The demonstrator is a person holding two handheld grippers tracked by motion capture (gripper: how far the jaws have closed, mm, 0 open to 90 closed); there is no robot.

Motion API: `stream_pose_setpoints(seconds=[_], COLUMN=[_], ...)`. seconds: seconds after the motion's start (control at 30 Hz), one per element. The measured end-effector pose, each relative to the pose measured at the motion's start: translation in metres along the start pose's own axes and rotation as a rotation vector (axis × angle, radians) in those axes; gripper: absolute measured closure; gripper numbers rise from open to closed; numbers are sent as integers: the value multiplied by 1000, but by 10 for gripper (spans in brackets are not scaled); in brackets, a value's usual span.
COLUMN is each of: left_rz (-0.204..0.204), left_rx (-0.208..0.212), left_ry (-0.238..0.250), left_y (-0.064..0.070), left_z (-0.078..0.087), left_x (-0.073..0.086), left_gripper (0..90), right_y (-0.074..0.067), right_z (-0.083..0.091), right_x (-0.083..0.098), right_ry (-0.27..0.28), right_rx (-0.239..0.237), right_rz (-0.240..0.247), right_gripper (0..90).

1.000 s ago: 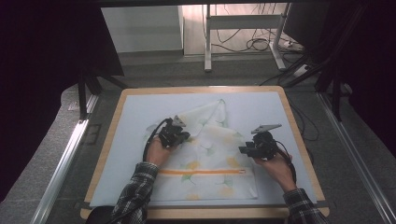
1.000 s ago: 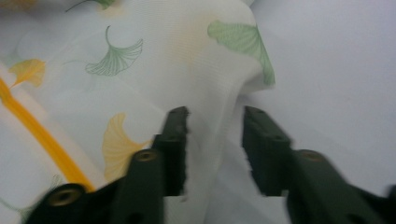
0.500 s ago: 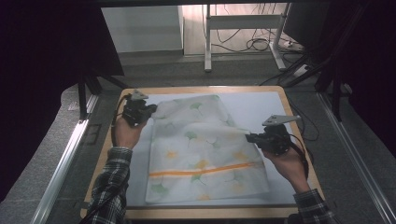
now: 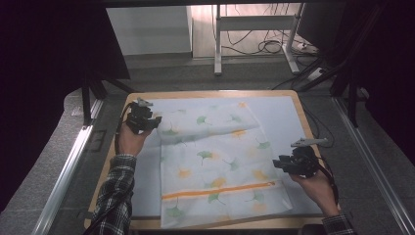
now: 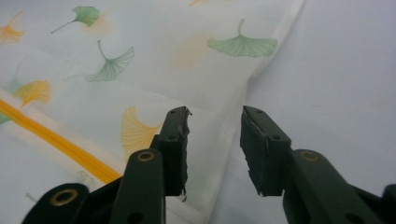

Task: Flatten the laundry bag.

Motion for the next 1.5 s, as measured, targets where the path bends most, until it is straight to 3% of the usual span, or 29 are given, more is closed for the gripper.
stream_pose_setpoints(seconds=[0.1, 0.13, 0.2, 0.33, 0.5, 0.6, 0.7, 0.83, 0.9, 0.93, 0.97, 1.0, 1.03, 1.1, 1.13, 1.17, 1.2, 1.33, 1.43, 1.5], left_rz=[-13, -21, -35, -32, -40, -36, -47, -32, -54, -60, -62, -53, -31, -8, -10, -10, -26, -99, -67, -77], left_rx=[21, 16, 13, 46, 75, 111, 117, 145, 126, 108, 102, 111, 144, 143, 146, 146, 138, 111, 142, 85], left_ry=[-4, -8, -9, 2, -19, -31, -60, -82, -117, -138, -153, -148, -147, -148, -145, -145, -146, -173, -151, -147], left_y=[5, 6, 9, 13, 22, 29, 38, 48, 54, 58, 60, 62, 62, 62, 63, 63, 65, 70, 62, 56], left_z=[-2, -3, -5, -7, -13, -18, -21, -19, -20, -21, -22, -23, -22, -22, -21, -21, -22, -22, -25, -31], left_x=[3, 5, 10, 25, 50, 65, 78, 89, 95, 98, 100, 102, 103, 102, 101, 101, 100, 94, 91, 83], left_gripper=[462, 403, 391, 347, 362, 393, 391, 330, 287, 275, 275, 325, 325, 443, 662, 720, 824, 892, 896, 896], right_y=[4, 4, 4, 4, 6, 12, 15, 22, 26, 29, 29, 30, 30, 27, 23, 23, 17, 12, 11, 12], right_z=[1, 1, 0, -4, -8, -16, -20, -33, -42, -55, -55, -66, -66, -79, -80, -80, -80, -79, -76, -74], right_x=[0, -1, -2, -7, -14, -24, -30, -46, -54, -62, -62, -66, -66, -69, -70, -70, -70, -68, -67, -66], right_ry=[18, 21, 26, 33, 47, 49, 53, 69, 65, 36, 36, 6, 6, -59, -67, -67, -92, -104, -103, -91], right_rx=[-4, -1, 0, 25, 44, 79, 96, 120, 115, 127, 127, 141, 141, 159, 191, 191, 176, 169, 146, 140], right_rz=[-10, -13, -12, 13, 19, 12, 8, -17, -33, -44, -44, -43, -43, -40, -39, -39, -25, -7, -10, -14], right_gripper=[581, 576, 573, 547, 539, 583, 591, 554, 526, 518, 518, 528, 528, 590, 745, 745, 851, 882, 883, 883])
Point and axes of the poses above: each handheld gripper's, and its own axes: z roughly backward along the jaws, x roughly out of its underside, y roughly to its right, the point moved 3 cm from there along -z, roughly forward along the jaws, and after that the axes turned 13 degrees about -y, right-handed, at the moved point
